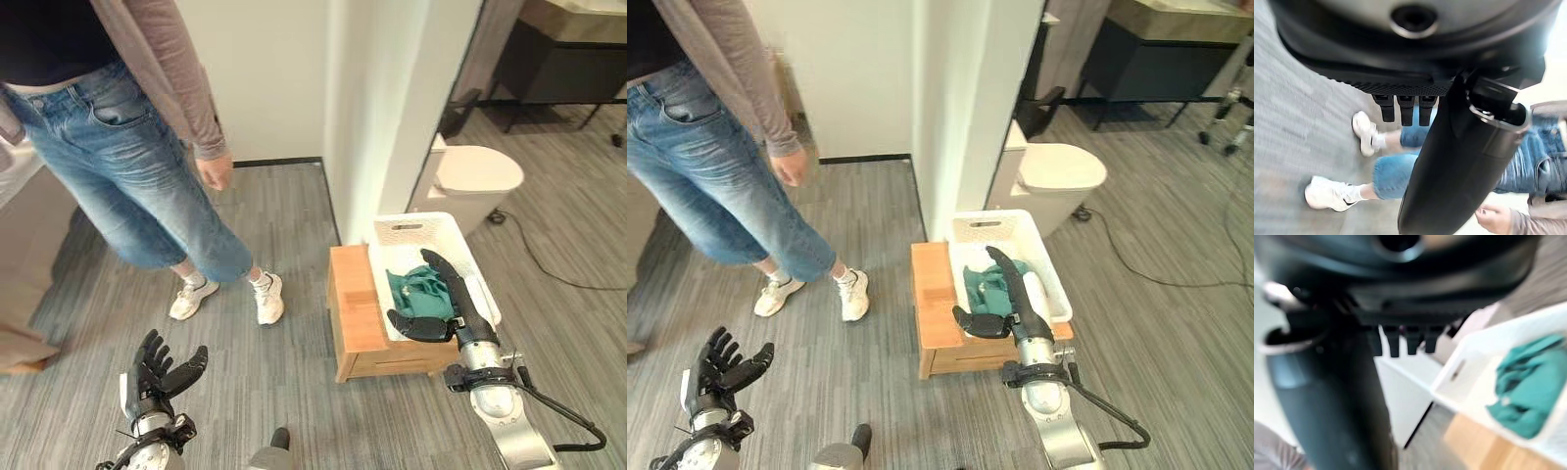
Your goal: Pick up bed clothes into laundry basket.
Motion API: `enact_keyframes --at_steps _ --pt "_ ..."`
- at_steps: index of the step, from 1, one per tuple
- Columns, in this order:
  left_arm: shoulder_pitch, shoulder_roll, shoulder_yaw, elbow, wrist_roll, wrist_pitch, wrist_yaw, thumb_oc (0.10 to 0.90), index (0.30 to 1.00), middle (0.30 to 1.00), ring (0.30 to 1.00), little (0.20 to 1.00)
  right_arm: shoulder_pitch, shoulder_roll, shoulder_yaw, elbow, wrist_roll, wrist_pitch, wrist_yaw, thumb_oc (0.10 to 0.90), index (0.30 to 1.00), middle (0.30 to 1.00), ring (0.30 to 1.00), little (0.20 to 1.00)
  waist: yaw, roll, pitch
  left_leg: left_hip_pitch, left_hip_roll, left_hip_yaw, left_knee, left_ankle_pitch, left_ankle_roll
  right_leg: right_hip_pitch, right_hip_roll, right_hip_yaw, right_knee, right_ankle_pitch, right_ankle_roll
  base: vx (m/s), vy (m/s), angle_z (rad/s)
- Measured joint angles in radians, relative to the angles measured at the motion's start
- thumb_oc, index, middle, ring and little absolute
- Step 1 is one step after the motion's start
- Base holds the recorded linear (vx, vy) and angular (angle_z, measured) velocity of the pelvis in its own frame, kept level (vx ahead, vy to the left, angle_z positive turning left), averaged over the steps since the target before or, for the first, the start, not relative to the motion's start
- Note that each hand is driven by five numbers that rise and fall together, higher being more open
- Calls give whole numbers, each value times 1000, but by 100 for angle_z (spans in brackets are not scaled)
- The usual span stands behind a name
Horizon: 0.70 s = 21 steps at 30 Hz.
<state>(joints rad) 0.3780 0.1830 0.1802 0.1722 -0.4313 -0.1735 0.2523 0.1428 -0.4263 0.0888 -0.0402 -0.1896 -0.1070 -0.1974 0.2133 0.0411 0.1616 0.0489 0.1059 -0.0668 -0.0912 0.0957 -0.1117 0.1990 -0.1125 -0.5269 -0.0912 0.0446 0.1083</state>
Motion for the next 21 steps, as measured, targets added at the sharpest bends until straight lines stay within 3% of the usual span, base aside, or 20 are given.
enact_keyframes --at_steps 6,9,10,11,12,13,15,16,17,18,19,20,21 --pt "1 0 20 1 -1 -3 -3 800 900 900 900 900 -46 -1 6 4 9 -3 14 800 900 900 900 900 50 7 19 -15 -21 -52 4 16 -3 21 -11 -54 0 -7 8 -65 -25 32" --pt "-29 -2 18 8 -1 -5 -2 800 900 900 900 900 -81 -8 9 9 17 -14 15 800 900 900 900 900 52 21 44 -55 -42 -78 5 45 -15 46 -17 -148 1 -11 15 -125 67 81" --pt "-44 0 16 8 -1 -5 0 800 900 900 900 900 -94 -18 12 12 17 -14 13 800 900 900 900 900 41 21 55 -73 -24 8 1 14 -2 49 -22 -180 2 -9 12 -133 57 117" --pt "-64 5 17 9 0 -5 1 800 900 900 900 900 -106 -25 14 13 17 -15 13 800 900 900 900 900 25 15 70 -93 15 166 20 0 -4 58 -31 -215 3 -9 10 -147 43 129" --pt "-94 9 13 19 -1 -5 8 800 900 900 900 900 -114 -48 18 16 19 -13 13 800 900 900 900 900 3 4 77 -116 68 411 65 -19 27 66 -53 -276 12 -12 7 -200 72 141" --pt "-97 15 13 19 0 -5 14 800 900 900 900 900 -126 -52 26 14 20 -13 12 800 900 900 900 900 -18 -4 80 -132 108 543 115 -19 27 76 -67 -303 19 -13 6 -183 92 114" --pt "-92 21 9 21 0 -6 18 800 900 900 900 900 -129 -59 30 0 21 -18 5 800 900 900 900 900 -41 -5 79 -122 150 601 167 -19 28 101 -90 -320 26 -12 15 -96 145 72" --pt "-81 23 -10 25 -1 -6 20 800 900 900 900 900 -124 -55 25 -11 31 -18 -1 800 900 900 900 900 -88 -11 78 -126 174 690 262 -24 49 135 -141 -356 63 -11 26 17 165 76" --pt "-76 26 -19 23 -1 -6 19 800 900 900 900 900 -119 -50 25 -16 40 -19 -7 800 900 900 900 900 -101 -6 69 -129 155 687 278 -21 78 147 -158 -351 82 -13 28 114 167 112" --pt "-76 46 -27 12 0 -6 16 800 900 900 900 900 -117 -23 24 -15 47 -18 -5 800 900 900 900 900 -142 -44 46 -157 101 648 268 -36 104 136 -196 -340 109 9 -5 116 168 98" --pt "-86 55 -27 5 1 -6 11 800 900 900 900 900 -123 -13 21 -17 49 -18 -5 800 900 900 900 900 -157 -52 44 -170 86 623 255 -32 121 118 -209 -330 140 16 -21 122 187 92" --pt "-104 63 -26 5 0 -6 6 800 900 900 900 900 -130 -6 22 -17 50 -18 -4 800 900 900 900 900 -158 -54 43 -170 82 618 233 -26 125 95 -212 -300 166 -1 -24 58 180 50" --pt "-130 77 -23 6 1 -6 0 800 900 900 900 900 -148 4 27 -16 50 -19 3 800 900 900 900 900 -149 -54 43 -159 78 605 196 -14 142 74 -180 -248 131 -18 -8 33 145 32"
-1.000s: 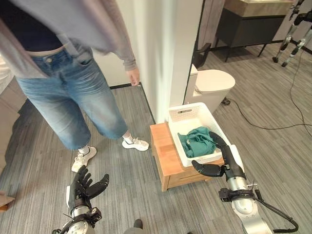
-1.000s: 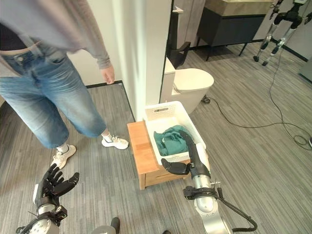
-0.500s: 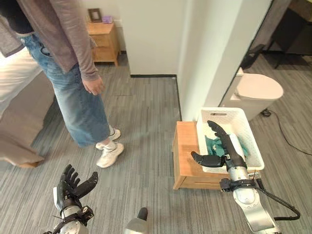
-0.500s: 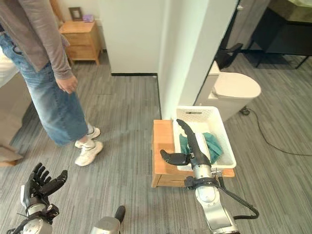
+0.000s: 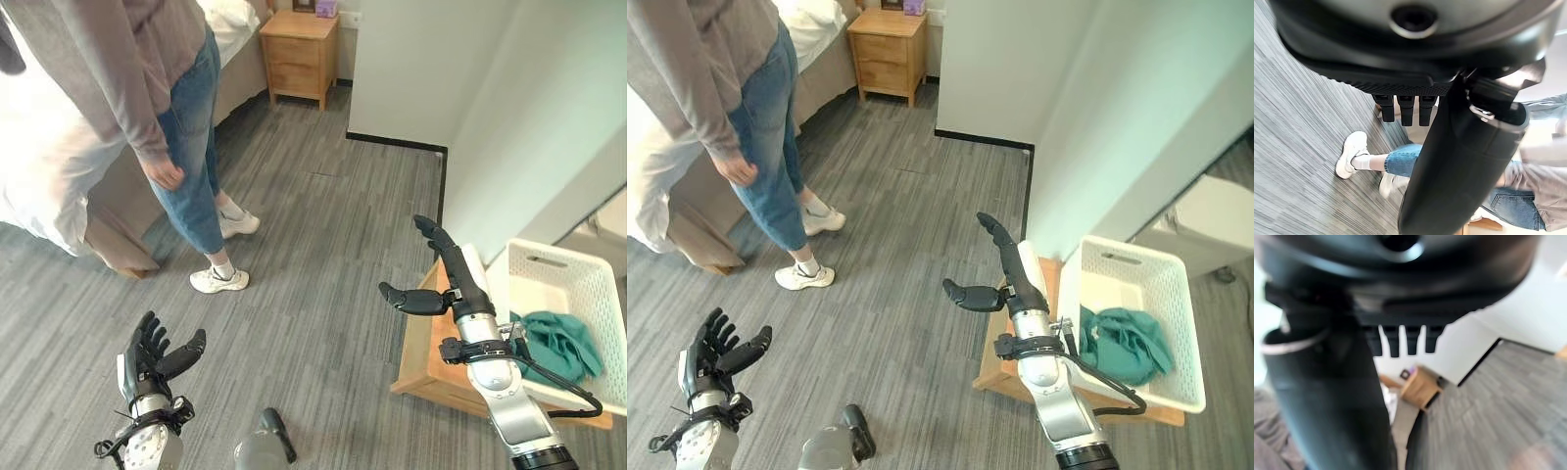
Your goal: Pick up bed clothes into laundry basket.
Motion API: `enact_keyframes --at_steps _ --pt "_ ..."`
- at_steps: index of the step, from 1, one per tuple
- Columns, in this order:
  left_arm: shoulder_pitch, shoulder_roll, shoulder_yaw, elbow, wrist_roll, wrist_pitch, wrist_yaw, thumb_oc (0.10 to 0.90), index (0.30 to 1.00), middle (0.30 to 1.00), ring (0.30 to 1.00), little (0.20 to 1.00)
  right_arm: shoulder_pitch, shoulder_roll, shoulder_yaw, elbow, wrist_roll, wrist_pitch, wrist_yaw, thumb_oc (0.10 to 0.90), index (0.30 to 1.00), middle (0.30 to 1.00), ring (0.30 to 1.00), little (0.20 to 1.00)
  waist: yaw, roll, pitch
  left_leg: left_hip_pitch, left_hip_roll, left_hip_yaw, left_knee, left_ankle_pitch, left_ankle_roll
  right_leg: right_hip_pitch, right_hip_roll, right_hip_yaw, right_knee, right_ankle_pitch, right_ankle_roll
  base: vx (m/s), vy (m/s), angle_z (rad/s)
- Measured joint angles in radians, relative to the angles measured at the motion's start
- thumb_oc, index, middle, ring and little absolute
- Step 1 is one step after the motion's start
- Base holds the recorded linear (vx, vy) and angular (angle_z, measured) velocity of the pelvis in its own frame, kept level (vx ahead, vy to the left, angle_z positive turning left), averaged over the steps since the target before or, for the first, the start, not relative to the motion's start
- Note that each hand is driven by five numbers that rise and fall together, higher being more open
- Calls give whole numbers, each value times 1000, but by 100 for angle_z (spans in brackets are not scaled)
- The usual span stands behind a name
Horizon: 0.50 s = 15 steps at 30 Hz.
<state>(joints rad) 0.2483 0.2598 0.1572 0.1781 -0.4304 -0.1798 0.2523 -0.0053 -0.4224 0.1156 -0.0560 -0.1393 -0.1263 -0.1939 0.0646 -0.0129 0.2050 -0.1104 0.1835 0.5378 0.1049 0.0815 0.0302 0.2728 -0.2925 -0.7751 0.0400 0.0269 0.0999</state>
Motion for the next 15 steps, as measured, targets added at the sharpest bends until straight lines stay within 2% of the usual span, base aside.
enact_keyframes --at_steps 2,4,5,8,9,10,11,12,13,14,15 --pt "-25 14 0 7 1 0 -3 800 900 900 900 900 -24 4 4 0 2 -1 4 800 900 900 900 900 14 -2 -1 35 -20 -8 -43 15 2 -27 13 16 -14 1 4 36 157 30" --pt "-27 37 -1 5 2 0 -4 800 900 900 900 900 -42 19 6 0 2 -2 6 800 900 900 900 900 20 -26 -11 53 -51 -14 -51 12 3 -48 6 14 -25 34 3 32 166 28" --pt "-26 49 -2 5 5 0 -7 800 900 900 900 900 -50 31 6 0 2 -3 5 800 900 900 900 900 21 -41 -25 60 -76 -28 -61 7 -5 -45 -7 -11 -12 46 25 41 123 33" --pt "-10 48 -4 3 9 0 -16 800 900 900 900 900 -49 28 2 2 2 -7 5 800 900 900 900 900 18 -29 -28 70 -81 -45 -89 -6 -14 -47 -22 -5 56 42 33 97 125 34" --pt "-12 49 -10 4 9 0 -17 800 900 900 900 900 -37 28 -3 2 2 -8 3 800 900 900 900 900 -3 -26 -28 69 -86 -68 -93 -8 -12 -46 -35 3 110 41 35 107 144 115" --pt "-24 63 -47 4 9 0 -14 800 900 900 900 900 -4 19 -7 -1 2 -8 -2 800 900 900 900 900 -50 -28 -33 79 -104 -124 -121 -4 0 -89 -81 129 265 26 50 138 105 142" --pt "-46 77 -71 4 8 0 -7 800 900 900 900 900 16 20 -7 -1 2 -12 -2 800 900 900 900 900 -76 -31 -30 83 -122 -170 -152 27 33 -148 -68 307 342 -38 70 213 86 138" --pt "-62 83 -84 4 8 0 -2 800 900 900 900 900 25 20 -7 -1 2 -13 -1 800 900 900 900 900 -87 -34 -28 83 -125 -201 -163 36 35 -159 -29 378 333 -70 79 213 16 106" --pt "-105 83 -108 6 8 0 4 800 900 900 900 900 41 21 -10 2 2 -13 -5 800 900 900 900 900 -102 -17 -11 74 -117 -257 -171 51 28 -196 74 546 304 -148 85 195 -60 114" --pt "-132 78 -125 8 7 0 6 800 900 900 900 900 51 20 -12 2 2 -13 -7 800 900 900 900 900 -114 -4 -2 67 -107 -305 -174 56 31 -206 143 626 272 -180 64 137 -116 119" --pt "-150 77 -141 8 7 0 4 800 900 900 900 900 58 20 -13 4 2 -11 -7 800 900 900 900 900 -133 2 2 69 -107 -332 -188 70 44 -210 181 648 230 -187 50 142 -167 111"
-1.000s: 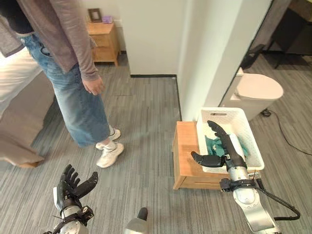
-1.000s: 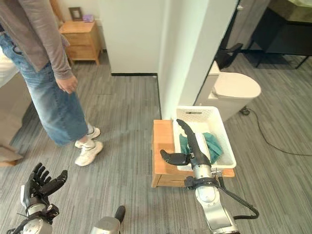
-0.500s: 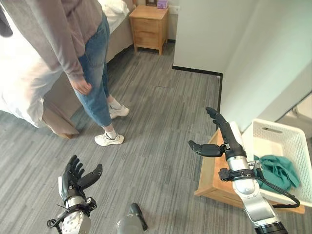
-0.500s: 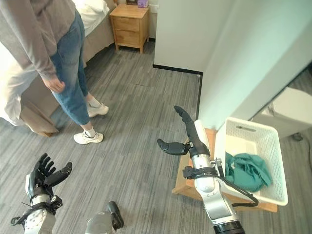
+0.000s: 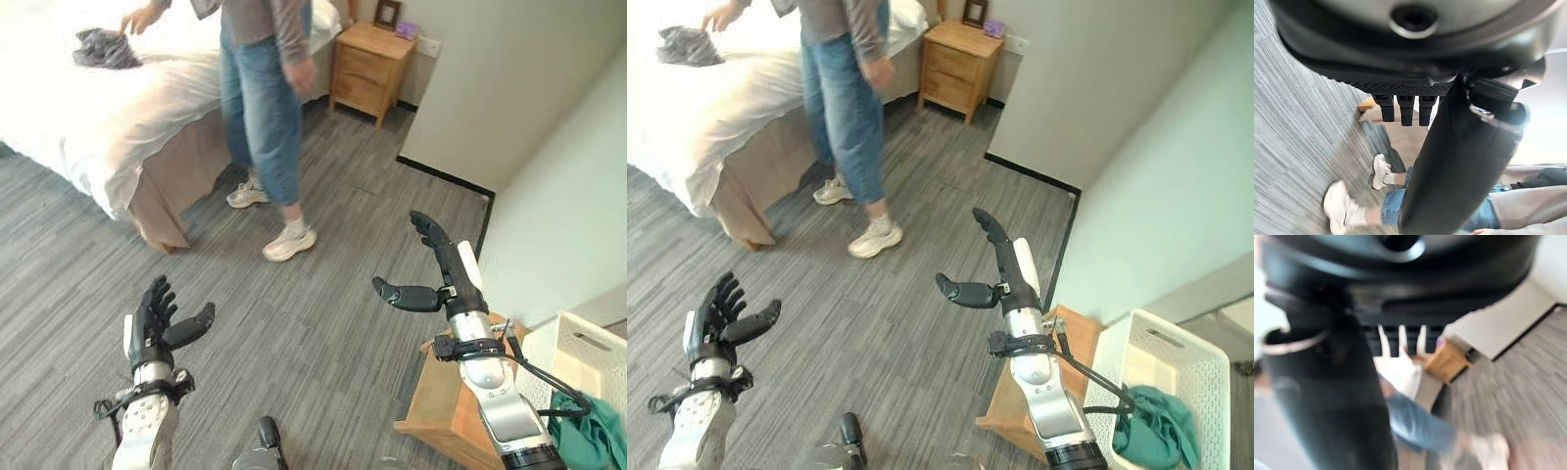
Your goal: Pick up bed clothes into laundry basket.
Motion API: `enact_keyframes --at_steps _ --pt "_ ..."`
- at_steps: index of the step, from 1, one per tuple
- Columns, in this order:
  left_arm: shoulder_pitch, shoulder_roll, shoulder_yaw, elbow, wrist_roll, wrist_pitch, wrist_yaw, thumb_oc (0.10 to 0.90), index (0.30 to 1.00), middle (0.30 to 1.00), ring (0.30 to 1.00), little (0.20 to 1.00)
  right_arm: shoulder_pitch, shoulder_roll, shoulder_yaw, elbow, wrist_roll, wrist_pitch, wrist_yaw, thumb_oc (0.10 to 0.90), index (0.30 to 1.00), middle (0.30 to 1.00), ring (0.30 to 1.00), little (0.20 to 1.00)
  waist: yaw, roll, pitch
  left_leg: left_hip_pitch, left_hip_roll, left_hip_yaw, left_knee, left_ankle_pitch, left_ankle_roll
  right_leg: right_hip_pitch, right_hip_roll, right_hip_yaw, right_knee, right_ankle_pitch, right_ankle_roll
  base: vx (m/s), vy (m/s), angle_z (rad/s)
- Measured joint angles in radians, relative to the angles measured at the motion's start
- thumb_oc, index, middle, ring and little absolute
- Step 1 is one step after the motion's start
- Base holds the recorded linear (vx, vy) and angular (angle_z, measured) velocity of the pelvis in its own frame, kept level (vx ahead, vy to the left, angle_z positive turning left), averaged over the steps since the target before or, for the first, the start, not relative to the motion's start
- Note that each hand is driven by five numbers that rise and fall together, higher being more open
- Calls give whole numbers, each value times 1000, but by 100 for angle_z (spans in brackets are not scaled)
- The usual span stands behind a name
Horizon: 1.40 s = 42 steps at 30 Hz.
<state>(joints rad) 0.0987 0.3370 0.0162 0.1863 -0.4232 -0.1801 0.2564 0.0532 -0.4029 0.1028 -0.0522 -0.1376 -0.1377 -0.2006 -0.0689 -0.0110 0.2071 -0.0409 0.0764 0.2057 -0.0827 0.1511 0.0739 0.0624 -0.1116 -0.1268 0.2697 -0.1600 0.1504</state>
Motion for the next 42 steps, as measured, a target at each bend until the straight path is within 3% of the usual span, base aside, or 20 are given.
enact_keyframes --at_steps 1,2,4,6,7,9,10,11,14,17,24,26,28,29,30,32,33,37,40,42 --pt "-12 4 -15 -2 2 -2 -9 800 900 900 900 900 -10 0 9 -1 0 1 1 800 900 900 900 900 2 -9 3 6 -17 -24 -7 0 -2 -25 -13 -7 -74 14 -24 140 -154 89" --pt "-11 -2 -17 -1 1 -2 -6 800 900 900 900 900 -30 4 11 -3 0 1 -2 800 900 900 900 900 0 2 11 11 -18 -45 -10 -7 -10 -56 -36 -1 -113 33 -52 199 -139 74" --pt "-11 2 -16 -1 1 -2 -5 800 900 900 900 900 -47 4 9 -11 0 -1 -5 800 900 900 900 900 -6 21 22 7 -5 -51 -10 -8 -11 -61 -64 -3 -217 92 -35 230 -110 74" --pt "-13 8 -11 -3 1 -3 0 800 900 900 900 900 -48 4 8 -13 0 -1 -4 800 900 900 900 900 -12 0 26 -11 -8 -109 -10 -5 -18 -25 -56 132 -370 113 -10 171 -81 106" --pt "-16 17 -11 -3 1 -3 -1 800 900 900 900 900 -49 5 8 -12 0 -1 -4 800 900 900 900 900 -25 -20 35 -13 -7 -106 -9 1 -26 -10 -51 149 -369 155 6 81 -113 113" --pt "-5 7 -16 0 1 -3 -1 800 900 900 900 900 -48 6 3 0 0 3 -4 800 900 900 900 900 -32 -34 44 -13 4 -87 14 9 -38 -8 -47 130 -351 204 -6 67 -124 77" --pt "36 -8 -27 0 2 -2 -5 800 900 900 900 900 -46 6 5 -4 1 5 -4 800 900 900 900 900 -30 -32 45 -18 23 -77 112 -51 -83 19 -37 105 -361 211 -12 54 -82 36" --pt "52 -10 -30 0 2 0 -10 800 900 900 900 900 -50 6 5 -5 1 3 -5 800 900 900 900 900 -34 -18 46 6 39 -79 65 -35 -131 23 -16 89 -361 212 -16 121 -197 13" --pt "55 -27 -27 -1 2 3 -9 800 900 900 900 900 -49 9 7 -1 8 6 -3 800 900 900 900 900 -29 -27 48 58 55 -76 -6 6 -161 42 3 81 -361 213 -21 115 -150 1" --pt "66 -37 -36 -11 1 3 -13 800 900 900 900 900 -48 10 6 -2 21 5 0 800 900 900 900 900 -33 -37 46 93 44 -83 -6 0 -165 87 2 71 -360 196 -24 103 -137 12" --pt "66 -13 -38 -40 1 3 -26 800 900 900 900 900 -41 10 11 -1 54 5 24 800 900 900 900 900 -32 -19 39 74 63 -119 8 -5 -173 84 21 62 -357 168 -38 68 -175 13" --pt "38 0 -39 -48 1 3 -26 800 900 900 900 900 -49 9 9 2 66 5 24 800 900 900 900 900 -33 -24 49 -50 67 -142 167 -15 -210 23 31 59 -296 135 -90 13 -191 41" --pt "-2 -3 -47 -37 0 3 -25 800 900 900 900 900 -72 -15 16 6 67 13 27 800 900 900 900 900 -9 -50 82 -199 73 -105 370 98 -294 -9 20 23 -243 124 -116 233 -244 56" --pt "-1 -1 -48 -38 2 3 -25 800 900 900 900 900 -81 -17 16 5 66 14 27 800 900 900 900 900 -2 -54 96 -247 104 -42 458 131 -291 -2 16 17 -234 117 -118 395 -81 24" --pt "20 -1 -47 -41 4 3 -27 800 900 900 900 900 -83 -11 18 1 66 13 26 800 900 900 900 900 12 -67 101 -277 139 87 487 79 -239 4 12 21 -244 117 -134 384 58 0" --pt "50 -4 -46 -44 15 3 -27 800 900 900 900 900 -85 -14 21 -2 66 12 26 800 900 900 900 900 38 -74 101 -277 133 149 429 2 -190 -7 2 34 -243 115 -142 372 110 -39" --pt "91 -24 -34 -44 36 3 -34 800 900 900 900 900 -86 -19 21 1 67 13 28 800 900 900 900 900 57 -68 104 -254 116 167 296 -40 -179 -4 4 55 -276 117 -148 344 106 -47" --pt "118 -83 -14 -23 42 14 -49 800 900 900 900 900 -77 -19 24 52 68 26 31 800 900 900 900 900 62 -43 105 -221 132 127 -1 -37 -203 43 37 78 -354 121 -148 534 156 -8" --pt "120 -87 -9 -5 46 26 -50 800 900 900 900 900 -48 -21 32 50 69 31 47 800 900 900 900 900 95 -42 108 -208 176 123 29 -41 -214 86 16 110 -349 91 -110 537 258 -30" --pt "147 -80 10 -2 54 33 -51 800 900 900 900 900 -28 -29 53 27 72 27 66 800 900 900 900 900 115 -40 99 -145 176 130 163 -56 -190 117 -47 165 -346 60 -81 530 302 -88"
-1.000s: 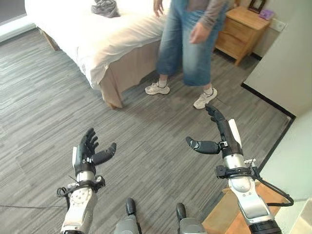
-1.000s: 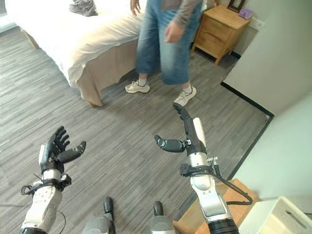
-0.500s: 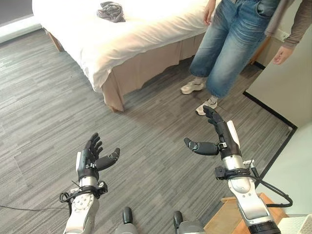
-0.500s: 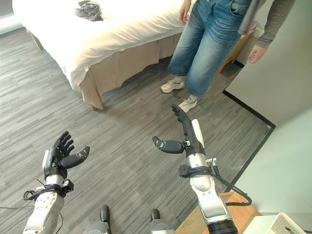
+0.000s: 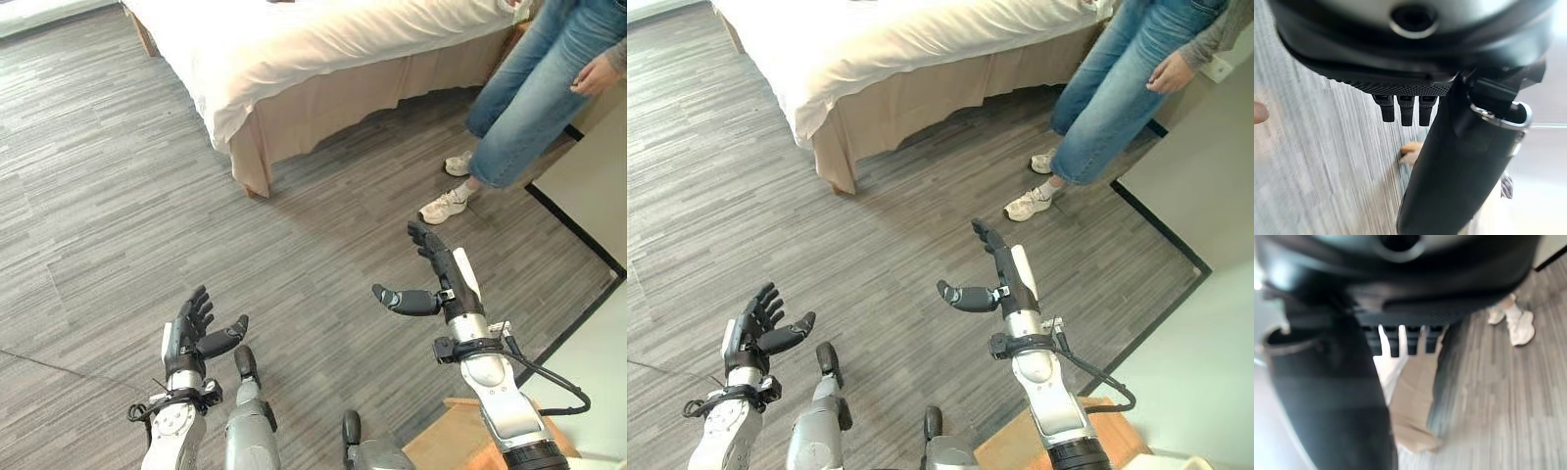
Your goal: Pick up bed clothes into laundry basket.
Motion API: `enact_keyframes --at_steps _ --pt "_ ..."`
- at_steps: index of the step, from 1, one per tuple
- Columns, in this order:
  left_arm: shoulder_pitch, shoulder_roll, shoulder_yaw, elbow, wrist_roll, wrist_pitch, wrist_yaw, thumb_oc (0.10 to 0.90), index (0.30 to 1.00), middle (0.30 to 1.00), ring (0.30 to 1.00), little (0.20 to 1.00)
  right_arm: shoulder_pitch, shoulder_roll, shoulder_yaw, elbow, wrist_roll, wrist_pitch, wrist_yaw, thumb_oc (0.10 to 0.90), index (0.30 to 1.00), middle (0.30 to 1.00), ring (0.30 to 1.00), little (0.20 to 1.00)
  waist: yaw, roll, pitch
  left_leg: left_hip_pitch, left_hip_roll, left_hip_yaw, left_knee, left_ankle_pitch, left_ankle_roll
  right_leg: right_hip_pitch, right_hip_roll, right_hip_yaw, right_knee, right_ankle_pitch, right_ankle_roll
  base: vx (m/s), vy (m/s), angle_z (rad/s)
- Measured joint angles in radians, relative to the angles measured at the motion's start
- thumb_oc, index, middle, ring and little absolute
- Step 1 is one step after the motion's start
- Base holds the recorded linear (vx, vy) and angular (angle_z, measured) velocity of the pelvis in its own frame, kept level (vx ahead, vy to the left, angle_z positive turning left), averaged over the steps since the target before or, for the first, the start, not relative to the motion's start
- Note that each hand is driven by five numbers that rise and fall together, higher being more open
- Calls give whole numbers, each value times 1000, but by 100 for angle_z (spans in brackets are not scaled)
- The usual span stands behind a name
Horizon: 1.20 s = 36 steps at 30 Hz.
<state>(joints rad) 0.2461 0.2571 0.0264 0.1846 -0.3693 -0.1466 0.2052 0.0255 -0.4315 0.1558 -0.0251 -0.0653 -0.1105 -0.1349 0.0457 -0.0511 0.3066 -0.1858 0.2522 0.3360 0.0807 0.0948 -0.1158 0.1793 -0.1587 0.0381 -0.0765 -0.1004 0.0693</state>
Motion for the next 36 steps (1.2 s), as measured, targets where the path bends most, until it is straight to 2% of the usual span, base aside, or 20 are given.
enact_keyframes --at_steps 1,3,6,8,9,10,13,14,15,16,19,21,22,24,27,29,32,33,34,36 --pt "10 8 11 0 3 5 1 800 900 900 900 900 2 4 19 -4 0 2 2 800 900 900 900 900 5 -11 -11 7 -25 17 4 53 38 -1 -29 -2 28 -8 26 398 224 -79" --pt "-22 69 40 0 21 10 5 800 900 900 900 900 6 31 63 -8 0 6 20 800 900 900 900 900 2 -72 -32 27 -96 47 -13 28 86 -41 -76 -25 170 7 58 381 286 -26" --pt "-89 134 45 -5 29 13 5 800 900 900 900 900 -21 76 100 -22 -2 6 25 800 900 900 900 900 13 -92 -40 123 -136 69 -51 6 130 -176 -122 -30 537 77 202 394 340 6" --pt "-117 167 26 -17 40 12 2 800 900 900 900 900 -40 79 103 -29 -3 4 23 800 900 900 900 900 -10 -89 -43 177 -151 63 -54 -49 176 -246 -119 -31 690 145 170 495 270 37" --pt "-121 190 16 -30 52 13 6 800 900 900 900 900 -71 90 99 -30 -7 2 19 800 900 900 900 900 -12 -82 -43 252 -168 50 -90 -76 182 -311 -136 -43 840 274 172 573 166 24" --pt "-129 189 12 -32 57 12 7 800 900 900 900 900 -79 87 95 -31 -6 -5 19 800 900 900 900 900 -24 -70 -42 277 -168 32 -113 -78 182 -333 -133 -59 885 232 169 583 122 50" --pt "-179 185 3 -42 56 1 8 800 900 900 900 900 -116 38 81 -61 4 -16 20 800 900 900 900 900 -85 -51 -42 318 -161 -69 -165 -68 166 -416 -58 -136 760 52 127 428 41 90" --pt "-185 181 3 -42 56 1 5 800 900 900 900 900 -125 23 80 -64 6 -16 20 800 900 900 900 900 -103 -52 -42 324 -161 -86 -168 -73 170 -436 -41 -150 706 43 110 714 7 147" --pt "-202 181 -30 -24 55 2 5 800 900 900 900 900 -144 -2 65 -60 9 -14 19 800 900 900 900 900 -134 -58 -44 358 -169 -118 -167 -77 154 -440 -6 -216 448 67 82 710 -25 140" --pt "-197 162 -44 -32 55 1 2 800 900 900 900 900 -154 -22 54 -60 11 -14 19 800 900 900 900 900 -144 -52 -50 397 -161 -128 -158 -150 178 -498 41 -232 356 122 37 1066 -56 117" --pt "-239 140 -22 -8 35 2 6 800 900 900 900 900 -214 -53 49 -71 11 -8 11 800 900 900 900 900 -171 -61 -51 409 -134 -158 -146 -227 136 -558 50 -320 128 98 74 651 -54 86" --pt "-246 140 -65 10 26 0 -1 800 900 900 900 900 -250 -84 37 -36 10 -14 -4 800 900 900 900 900 -179 -88 -70 518 -119 -159 -176 -262 36 -527 -6 -404 196 67 61 633 -75 87" --pt "-234 127 -64 10 24 0 2 800 900 900 900 900 -269 -88 38 -6 9 -13 -3 800 900 900 900 900 -158 -67 -70 569 -84 -167 -172 -294 27 -526 18 -403 252 158 16 543 -56 11" --pt "-242 132 -63 13 17 1 7 800 900 900 900 900 -295 -88 42 50 8 -3 -3 800 900 900 900 900 -148 -49 -70 552 -54 -195 -78 -317 -2 -518 66 -402 322 169 16 481 -57 19" --pt "-236 135 -60 14 17 1 -3 800 900 900 900 900 -276 -108 27 72 8 17 0 800 900 900 900 900 -193 -66 -65 474 -27 -200 203 -215 -98 -393 117 -418 273 173 -97 396 -149 30" --pt "-207 140 -22 8 17 -2 -2 800 900 900 900 900 -275 -98 21 79 9 16 -1 800 900 900 900 900 -166 -67 -59 288 -17 -285 682 -13 -155 -259 158 -407 152 158 -132 402 -195 -86" --pt "-216 149 8 9 16 -7 6 800 900 900 900 900 -260 -100 -6 68 9 19 -6 800 900 900 900 900 -140 -120 -37 48 -77 -267 913 -33 -121 -191 144 -351 117 146 -162 327 31 -54" --pt "-202 153 19 9 14 -12 8 800 900 900 900 900 -267 -91 2 71 9 32 -9 800 900 900 900 900 -105 -162 -27 -22 -58 -145 817 -81 -42 -149 141 -325 83 171 -157 353 215 -82" --pt "-188 154 17 12 11 -8 15 800 900 900 900 900 -267 -92 8 70 8 30 -10 800 900 900 900 900 -91 -154 -30 -67 -55 -122 728 -88 -35 -126 161 -304 53 155 -136 474 318 -105" --pt "-174 140 16 11 5 -7 17 800 900 900 900 900 -266 -91 12 89 5 31 -12 800 900 900 900 900 -71 -116 -20 -80 -22 -107 421 -107 16 -111 179 -354 90 45 -1 262 201 -87"
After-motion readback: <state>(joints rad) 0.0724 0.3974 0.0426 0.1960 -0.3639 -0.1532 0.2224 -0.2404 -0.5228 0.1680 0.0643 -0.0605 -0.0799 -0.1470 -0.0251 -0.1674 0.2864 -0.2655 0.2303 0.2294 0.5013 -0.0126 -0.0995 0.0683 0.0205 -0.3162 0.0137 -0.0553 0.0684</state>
